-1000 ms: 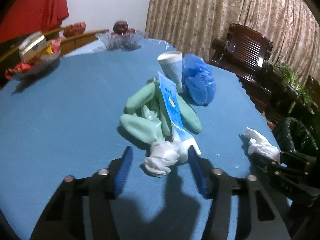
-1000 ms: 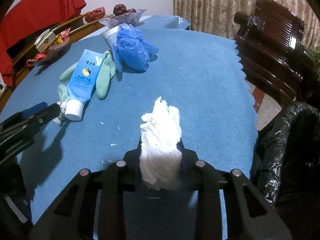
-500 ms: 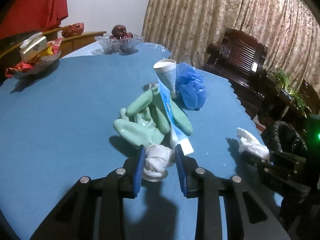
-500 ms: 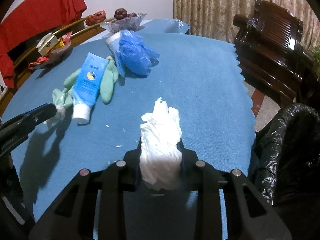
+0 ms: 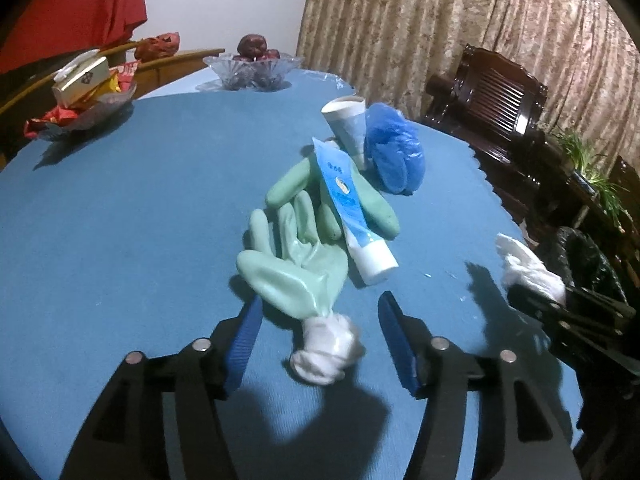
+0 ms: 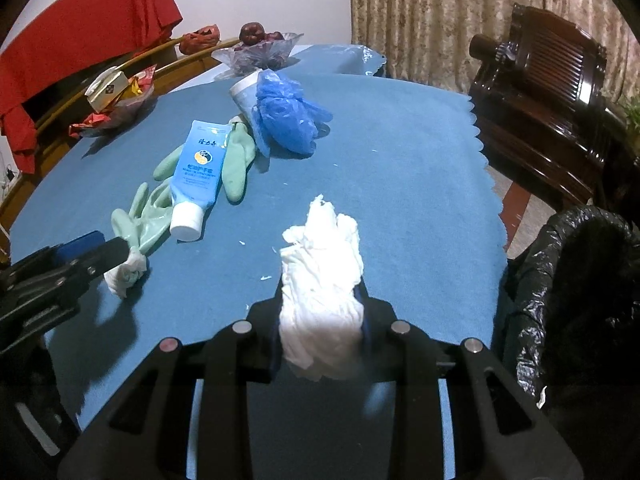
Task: Collect trash
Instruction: 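Grasp the green rubber glove with the left tool while the right tool holds tissues, then carry glove and tissues over the bin and open both tools, then return both tools to the table toward the blue hand-cream tube, then grasp the blue hand-cream tube with left tool while right tool grasps blue plastic bag, then carry the tube and blue bag over the bin and open both tools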
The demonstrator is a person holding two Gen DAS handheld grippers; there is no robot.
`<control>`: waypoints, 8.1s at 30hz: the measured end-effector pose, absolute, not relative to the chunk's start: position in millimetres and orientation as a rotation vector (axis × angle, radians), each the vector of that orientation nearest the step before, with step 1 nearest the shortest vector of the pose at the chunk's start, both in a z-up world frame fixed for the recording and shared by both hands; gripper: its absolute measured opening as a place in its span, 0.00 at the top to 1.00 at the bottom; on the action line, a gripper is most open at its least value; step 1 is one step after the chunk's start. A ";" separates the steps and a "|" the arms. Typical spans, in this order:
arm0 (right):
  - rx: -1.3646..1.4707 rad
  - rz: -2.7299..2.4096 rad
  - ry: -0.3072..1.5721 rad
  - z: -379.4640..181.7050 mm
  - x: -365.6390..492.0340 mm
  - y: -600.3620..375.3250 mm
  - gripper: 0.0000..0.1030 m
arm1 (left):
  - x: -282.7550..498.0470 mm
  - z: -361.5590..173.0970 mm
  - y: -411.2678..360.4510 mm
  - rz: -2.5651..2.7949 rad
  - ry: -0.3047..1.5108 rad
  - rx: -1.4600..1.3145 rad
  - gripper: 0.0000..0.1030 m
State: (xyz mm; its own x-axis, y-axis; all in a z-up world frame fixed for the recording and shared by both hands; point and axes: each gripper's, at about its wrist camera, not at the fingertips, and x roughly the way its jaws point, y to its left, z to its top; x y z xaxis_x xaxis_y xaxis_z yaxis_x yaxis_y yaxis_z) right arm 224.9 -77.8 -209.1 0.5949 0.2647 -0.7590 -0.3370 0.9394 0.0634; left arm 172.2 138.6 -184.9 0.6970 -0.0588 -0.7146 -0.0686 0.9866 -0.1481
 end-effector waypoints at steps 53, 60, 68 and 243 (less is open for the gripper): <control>-0.021 0.174 0.594 -70.6 121.7 -208.1 0.72 | 115.3 -61.9 -9.3 -0.255 0.589 -0.087 0.73; -0.002 0.089 0.571 -65.6 108.7 -248.9 0.72 | 121.3 -53.5 -55.7 -0.341 0.574 -0.061 0.73; 0.022 0.002 0.578 -72.4 101.8 -292.9 0.72 | 131.4 -55.0 -102.4 -0.434 0.585 -0.038 0.73; 0.012 0.353 0.619 -100.8 230.0 -118.7 0.71 | 191.4 -87.0 68.4 -0.067 0.660 -0.115 0.68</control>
